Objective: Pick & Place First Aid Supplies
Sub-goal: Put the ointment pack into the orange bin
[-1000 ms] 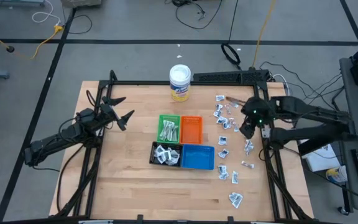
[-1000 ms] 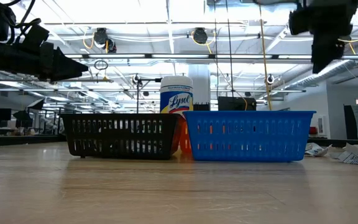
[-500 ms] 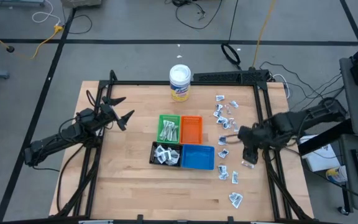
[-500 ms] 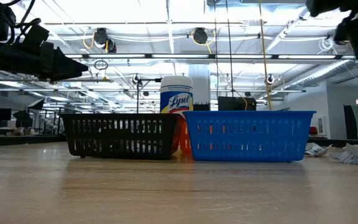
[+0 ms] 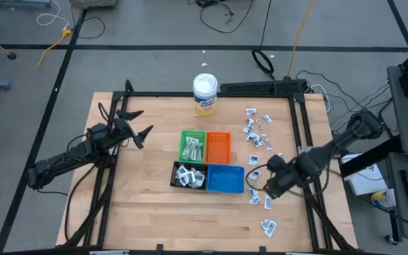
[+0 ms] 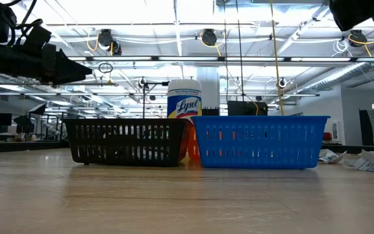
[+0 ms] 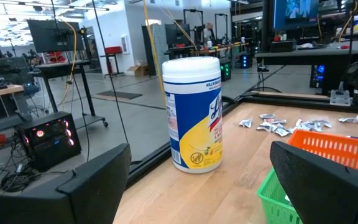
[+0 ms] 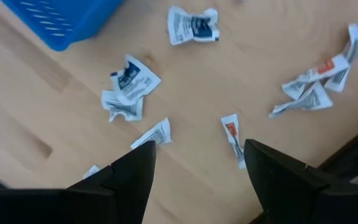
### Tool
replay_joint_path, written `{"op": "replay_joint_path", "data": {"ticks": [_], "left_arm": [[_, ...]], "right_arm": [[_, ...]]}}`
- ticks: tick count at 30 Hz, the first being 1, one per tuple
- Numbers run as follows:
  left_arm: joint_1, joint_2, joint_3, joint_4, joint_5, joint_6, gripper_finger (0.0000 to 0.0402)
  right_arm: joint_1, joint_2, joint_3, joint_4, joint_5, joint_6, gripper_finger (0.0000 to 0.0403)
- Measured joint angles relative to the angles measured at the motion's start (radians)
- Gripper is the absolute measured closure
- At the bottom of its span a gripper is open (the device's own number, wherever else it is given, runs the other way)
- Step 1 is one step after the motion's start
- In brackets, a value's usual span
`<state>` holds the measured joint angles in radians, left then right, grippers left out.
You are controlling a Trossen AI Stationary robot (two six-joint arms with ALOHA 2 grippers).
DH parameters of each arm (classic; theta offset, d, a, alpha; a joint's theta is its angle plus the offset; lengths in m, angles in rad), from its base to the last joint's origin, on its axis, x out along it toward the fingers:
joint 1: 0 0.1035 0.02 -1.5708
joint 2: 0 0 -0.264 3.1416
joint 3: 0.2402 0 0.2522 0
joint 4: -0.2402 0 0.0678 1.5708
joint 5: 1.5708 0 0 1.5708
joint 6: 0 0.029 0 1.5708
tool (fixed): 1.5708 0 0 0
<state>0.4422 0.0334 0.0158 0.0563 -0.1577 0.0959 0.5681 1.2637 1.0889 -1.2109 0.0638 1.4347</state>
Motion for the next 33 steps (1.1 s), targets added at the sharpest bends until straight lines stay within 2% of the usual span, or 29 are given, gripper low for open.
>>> {"op": "replay_joint_path", "data": {"ticks": [10, 19, 22, 28, 33], "left_arm": [[0.0, 0.0, 0.0, 0.0, 0.0, 0.0, 0.0009], [0.0, 0.0, 0.0, 0.0, 0.0, 0.0, 0.0009], [0.0, 0.0, 0.0, 0.0, 0.0, 0.0, 0.0009], [0.0, 0.0, 0.0, 0.0, 0.0, 0.0, 0.0009], [0.0, 0.0, 0.0, 0.0, 0.0, 0.0, 0.0009]], "right_arm": [[0.074, 0.199, 0.0, 0.018, -0.012, 0.122, 0.0161], [0.099, 0.324, -0.002, 0.095, -0.013, 0.107, 0.0161], [0.101, 0.343, -0.034, 0.169, -0.029, 0.093, 0.0161], [0.102, 0.345, -0.171, 0.434, -0.095, 0.096, 0.0161], [0.102, 0.342, -0.192, 0.478, -0.096, 0.086, 0.0163]]}}
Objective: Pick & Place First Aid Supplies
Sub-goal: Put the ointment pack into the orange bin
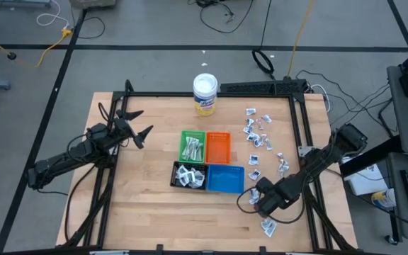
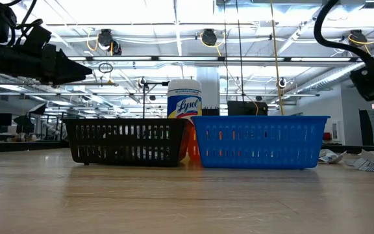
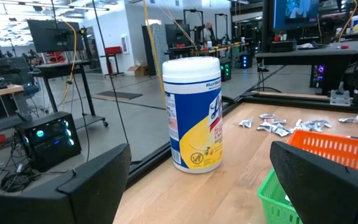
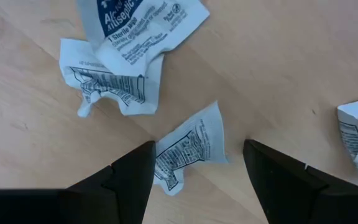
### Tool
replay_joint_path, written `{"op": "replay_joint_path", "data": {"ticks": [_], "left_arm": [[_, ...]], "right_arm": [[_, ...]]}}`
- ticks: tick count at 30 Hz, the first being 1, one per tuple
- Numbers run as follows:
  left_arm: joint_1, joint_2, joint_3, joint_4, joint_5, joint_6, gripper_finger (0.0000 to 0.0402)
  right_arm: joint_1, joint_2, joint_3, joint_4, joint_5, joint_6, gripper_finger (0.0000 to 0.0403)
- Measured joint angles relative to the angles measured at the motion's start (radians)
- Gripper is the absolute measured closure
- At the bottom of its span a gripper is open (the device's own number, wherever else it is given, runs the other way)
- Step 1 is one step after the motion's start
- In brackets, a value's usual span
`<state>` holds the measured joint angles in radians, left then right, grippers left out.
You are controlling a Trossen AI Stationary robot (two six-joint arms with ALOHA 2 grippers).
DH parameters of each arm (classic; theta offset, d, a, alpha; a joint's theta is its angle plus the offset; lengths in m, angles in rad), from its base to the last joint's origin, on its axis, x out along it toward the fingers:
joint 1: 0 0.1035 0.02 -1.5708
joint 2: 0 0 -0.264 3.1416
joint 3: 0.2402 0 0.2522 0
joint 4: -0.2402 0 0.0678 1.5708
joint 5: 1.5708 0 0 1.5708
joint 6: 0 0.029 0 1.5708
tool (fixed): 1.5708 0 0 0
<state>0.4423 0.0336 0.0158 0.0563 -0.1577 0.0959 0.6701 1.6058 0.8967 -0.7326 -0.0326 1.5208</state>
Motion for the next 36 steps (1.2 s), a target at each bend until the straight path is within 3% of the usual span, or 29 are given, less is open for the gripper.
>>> {"op": "replay_joint_path", "data": {"ticks": [7, 17, 22, 27, 36], "left_arm": [[0.0, 0.0, 0.0, 0.0, 0.0, 0.0, 0.0009], [0.0, 0.0, 0.0, 0.0, 0.0, 0.0, 0.0009], [0.0, 0.0, 0.0, 0.0, 0.0, 0.0, 0.0009], [0.0, 0.0, 0.0, 0.0, 0.0, 0.0, 0.0009], [0.0, 0.0, 0.0, 0.0, 0.0, 0.0, 0.0009]], "right_arm": [[0.0, -0.005, 0.0, -0.013, 0.004, -0.028, 0.0223], [0.0, -0.036, -0.002, -0.044, 0.009, -0.084, 0.0393], [0.0, -0.148, 0.02, -0.129, 0.013, -0.159, 0.04], [0.0, -0.303, 0.024, -0.106, 0.045, -0.296, 0.0401], [0.0, -0.522, 0.025, 0.042, 0.311, -0.558, 0.0402]]}}
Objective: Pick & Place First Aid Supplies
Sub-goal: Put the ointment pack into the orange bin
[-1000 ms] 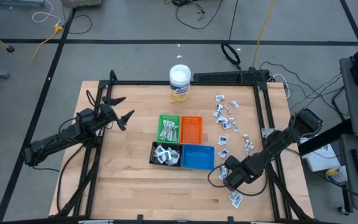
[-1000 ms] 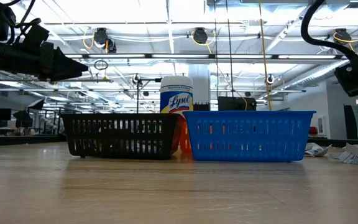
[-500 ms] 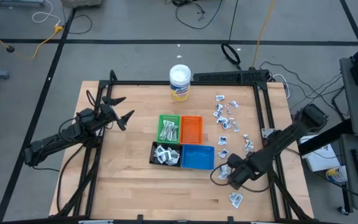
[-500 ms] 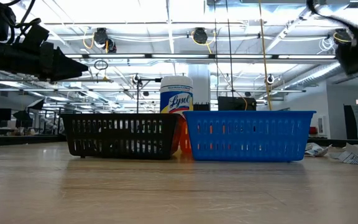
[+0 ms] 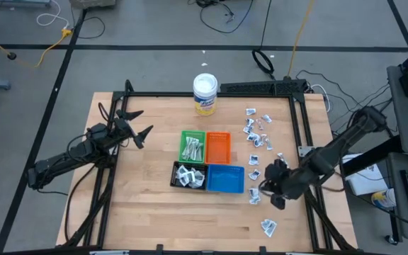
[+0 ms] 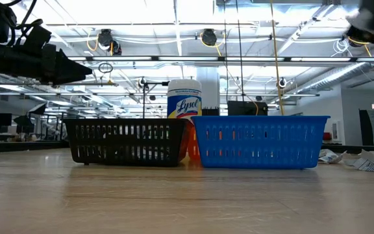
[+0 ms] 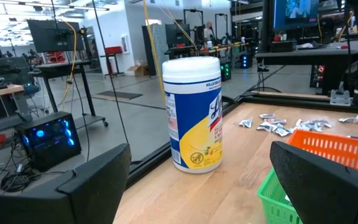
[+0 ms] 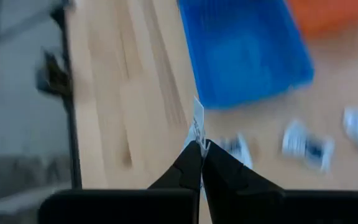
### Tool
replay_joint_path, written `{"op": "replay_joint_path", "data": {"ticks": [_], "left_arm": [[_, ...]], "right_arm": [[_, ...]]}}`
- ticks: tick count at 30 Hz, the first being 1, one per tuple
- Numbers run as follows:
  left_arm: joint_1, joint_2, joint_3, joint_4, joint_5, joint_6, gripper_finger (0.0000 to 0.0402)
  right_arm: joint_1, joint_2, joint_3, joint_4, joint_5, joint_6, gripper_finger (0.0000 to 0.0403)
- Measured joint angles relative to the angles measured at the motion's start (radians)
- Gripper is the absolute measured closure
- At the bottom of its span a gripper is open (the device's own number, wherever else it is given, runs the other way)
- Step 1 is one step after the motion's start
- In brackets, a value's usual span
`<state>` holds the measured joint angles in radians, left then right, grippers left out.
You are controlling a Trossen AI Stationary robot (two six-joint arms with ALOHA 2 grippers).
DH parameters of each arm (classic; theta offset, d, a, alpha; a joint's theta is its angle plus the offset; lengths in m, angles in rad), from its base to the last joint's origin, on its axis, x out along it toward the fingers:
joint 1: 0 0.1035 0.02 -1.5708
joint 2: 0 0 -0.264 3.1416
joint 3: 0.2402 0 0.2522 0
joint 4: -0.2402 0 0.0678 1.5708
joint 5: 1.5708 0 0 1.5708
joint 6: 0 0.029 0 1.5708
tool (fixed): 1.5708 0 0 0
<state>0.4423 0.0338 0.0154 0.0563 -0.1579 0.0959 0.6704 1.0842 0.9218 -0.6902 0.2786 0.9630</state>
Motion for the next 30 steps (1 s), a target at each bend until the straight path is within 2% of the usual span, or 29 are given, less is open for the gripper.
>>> {"op": "replay_joint_path", "data": {"ticks": [4, 10, 16, 19, 25, 30], "left_arm": [[0.0, 0.0, 0.0, 0.0, 0.0, 0.0, 0.0009], [0.0, 0.0, 0.0, 0.0, 0.0, 0.0, 0.0009], [0.0, 0.0, 0.0, 0.0, 0.0, 0.0, 0.0009], [0.0, 0.0, 0.0, 0.0, 0.0, 0.0, 0.0009], [0.0, 0.0, -0.001, 0.0, 0.0, 0.0, 0.0009], [0.0, 0.0, -0.001, 0.0, 0.0, 0.0, 0.0009]], "right_arm": [[-0.001, -0.053, -0.015, 0.089, 0.13, -0.102, 0.0402], [-0.01, -0.071, -0.129, 0.288, 0.259, -0.27, 0.0402], [-0.143, -0.041, -0.218, 0.511, 0.269, -0.477, 0.0403], [-0.253, -0.003, -0.218, 0.541, 0.209, -0.559, 0.0403], [-0.499, 0.111, -0.209, 0.638, 0.0, -0.648, 0.0403], [-0.671, 0.245, -0.123, 0.664, -0.134, -0.72, 0.0403]]}}
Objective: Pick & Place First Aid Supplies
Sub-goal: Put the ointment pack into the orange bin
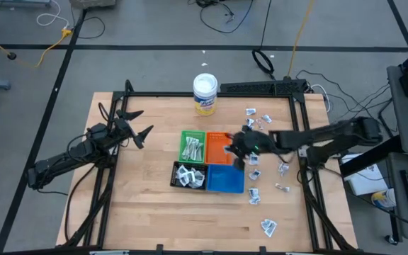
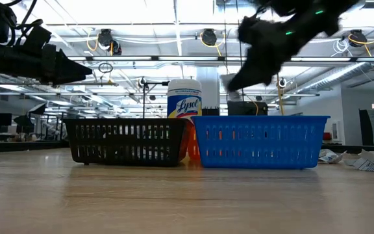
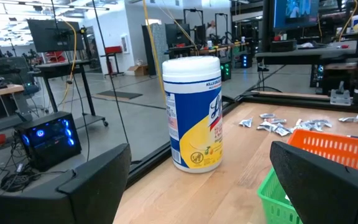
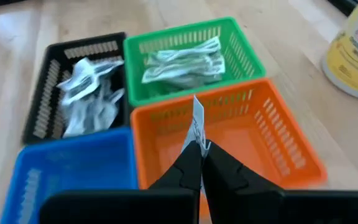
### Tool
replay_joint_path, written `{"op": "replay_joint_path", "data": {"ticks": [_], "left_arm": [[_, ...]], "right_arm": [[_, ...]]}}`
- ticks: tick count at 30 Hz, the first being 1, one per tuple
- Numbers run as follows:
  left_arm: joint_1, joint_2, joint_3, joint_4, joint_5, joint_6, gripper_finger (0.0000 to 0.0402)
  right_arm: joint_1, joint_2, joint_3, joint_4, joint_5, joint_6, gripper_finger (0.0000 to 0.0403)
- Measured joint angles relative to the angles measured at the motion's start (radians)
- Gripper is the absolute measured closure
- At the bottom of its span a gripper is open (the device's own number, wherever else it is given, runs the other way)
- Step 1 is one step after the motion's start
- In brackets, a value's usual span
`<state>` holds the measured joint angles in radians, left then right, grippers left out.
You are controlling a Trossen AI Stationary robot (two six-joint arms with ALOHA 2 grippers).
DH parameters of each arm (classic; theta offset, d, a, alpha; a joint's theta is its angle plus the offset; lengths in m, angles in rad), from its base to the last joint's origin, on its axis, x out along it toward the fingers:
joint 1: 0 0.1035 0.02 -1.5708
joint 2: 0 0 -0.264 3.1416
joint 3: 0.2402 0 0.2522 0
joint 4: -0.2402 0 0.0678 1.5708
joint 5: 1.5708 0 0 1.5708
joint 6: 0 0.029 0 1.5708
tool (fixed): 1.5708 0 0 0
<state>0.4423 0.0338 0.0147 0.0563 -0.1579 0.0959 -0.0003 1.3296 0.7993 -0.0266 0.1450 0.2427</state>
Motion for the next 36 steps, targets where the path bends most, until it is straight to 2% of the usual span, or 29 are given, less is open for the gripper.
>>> {"op": "replay_joint_path", "data": {"ticks": [6, 13, 19, 22, 26, 32, 36], "left_arm": [[0.0, 0.0, 0.0, 0.0, 0.0, 0.0, 0.0009], [0.0, 0.0, 0.0, 0.0, 0.0, 0.0, 0.0009], [0.0, 0.0, 0.0, 0.0, 0.0, 0.0, 0.0009], [0.0, 0.0, 0.0, 0.0, 0.0, 0.0, 0.0009], [0.0, 0.0, 0.0, 0.0, 0.0, 0.0, 0.0009], [0.0, 0.0, 0.0, 0.0, 0.0, 0.0, 0.0009], [0.0, 0.0, 0.0, 0.0, 0.0, 0.0, 0.0009]], "right_arm": [[-0.137, 0.142, 0.137, -0.031, -0.117, -0.055, 0.0403], [-0.237, 0.298, 0.381, -0.363, -0.211, -0.102, 0.0403], [-0.257, 0.443, 0.564, -0.532, -0.322, -0.134, 0.0403], [-0.256, 0.514, 0.632, -0.606, -0.334, -0.152, 0.0403], [-0.256, 0.583, 0.687, -0.681, -0.334, -0.178, 0.0403], [-0.252, 0.619, 0.692, -0.716, -0.334, -0.18, 0.0401], [-0.251, 0.618, 0.692, -0.723, -0.334, -0.183, 0.0375]]}}
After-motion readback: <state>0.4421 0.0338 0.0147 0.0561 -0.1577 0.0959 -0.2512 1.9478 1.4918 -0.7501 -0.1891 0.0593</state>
